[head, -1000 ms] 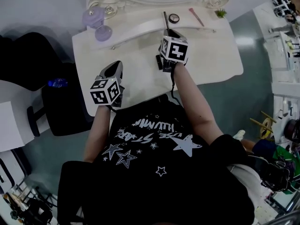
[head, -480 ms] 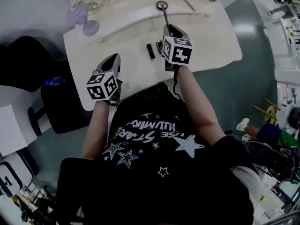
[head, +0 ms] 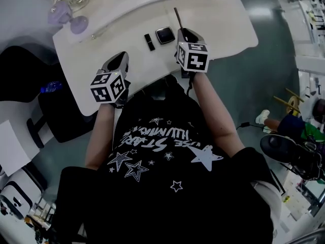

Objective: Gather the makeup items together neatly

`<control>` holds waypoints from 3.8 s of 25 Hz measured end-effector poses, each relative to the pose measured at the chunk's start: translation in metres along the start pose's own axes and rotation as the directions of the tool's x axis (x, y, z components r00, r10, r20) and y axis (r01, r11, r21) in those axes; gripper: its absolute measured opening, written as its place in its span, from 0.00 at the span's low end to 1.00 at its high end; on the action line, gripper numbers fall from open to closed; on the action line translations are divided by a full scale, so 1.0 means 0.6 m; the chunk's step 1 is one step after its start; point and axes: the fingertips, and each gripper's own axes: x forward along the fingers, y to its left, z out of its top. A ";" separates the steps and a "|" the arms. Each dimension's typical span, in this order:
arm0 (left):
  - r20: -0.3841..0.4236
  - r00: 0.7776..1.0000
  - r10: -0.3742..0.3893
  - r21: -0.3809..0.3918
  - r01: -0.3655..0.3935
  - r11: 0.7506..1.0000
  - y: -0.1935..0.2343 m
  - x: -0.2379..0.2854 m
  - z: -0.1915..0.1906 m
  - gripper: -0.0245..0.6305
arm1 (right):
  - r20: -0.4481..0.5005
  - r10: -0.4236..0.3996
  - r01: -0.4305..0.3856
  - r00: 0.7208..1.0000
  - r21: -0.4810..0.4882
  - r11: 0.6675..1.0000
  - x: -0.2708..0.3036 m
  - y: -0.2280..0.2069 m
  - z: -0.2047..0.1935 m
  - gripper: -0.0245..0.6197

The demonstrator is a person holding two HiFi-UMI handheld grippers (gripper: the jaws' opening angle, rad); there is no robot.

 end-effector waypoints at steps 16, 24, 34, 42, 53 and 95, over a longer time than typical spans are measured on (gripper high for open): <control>-0.063 0.997 -0.037 0.017 0.038 0.999 -0.017 0.022 -0.029 0.04 | -0.148 -0.013 -0.006 0.989 -0.129 0.992 0.024 -0.011 -0.092 0.15; -0.070 0.997 -0.040 0.017 0.041 0.999 -0.017 0.022 -0.032 0.04 | -0.178 -0.041 0.000 0.983 -0.222 0.975 0.027 -0.010 -0.094 0.15; -0.071 0.996 -0.051 0.011 0.052 0.999 -0.022 0.031 -0.031 0.04 | -0.242 0.007 -0.054 0.970 -0.189 0.980 0.033 -0.016 -0.101 0.17; -0.057 0.997 -0.044 0.009 0.045 0.999 -0.023 0.033 -0.024 0.04 | -0.271 0.048 -0.093 0.961 -0.157 0.983 0.031 -0.025 -0.099 0.26; -0.021 1.000 -0.006 -0.014 0.006 1.000 -0.026 0.029 -0.016 0.04 | -0.288 0.103 -0.157 0.952 -0.172 0.973 0.031 -0.025 -0.084 0.26; 0.165 0.898 0.408 -0.229 -0.368 0.901 0.025 -0.061 0.038 0.04 | -0.102 0.329 -0.344 0.939 -0.295 0.891 0.222 0.082 0.238 0.42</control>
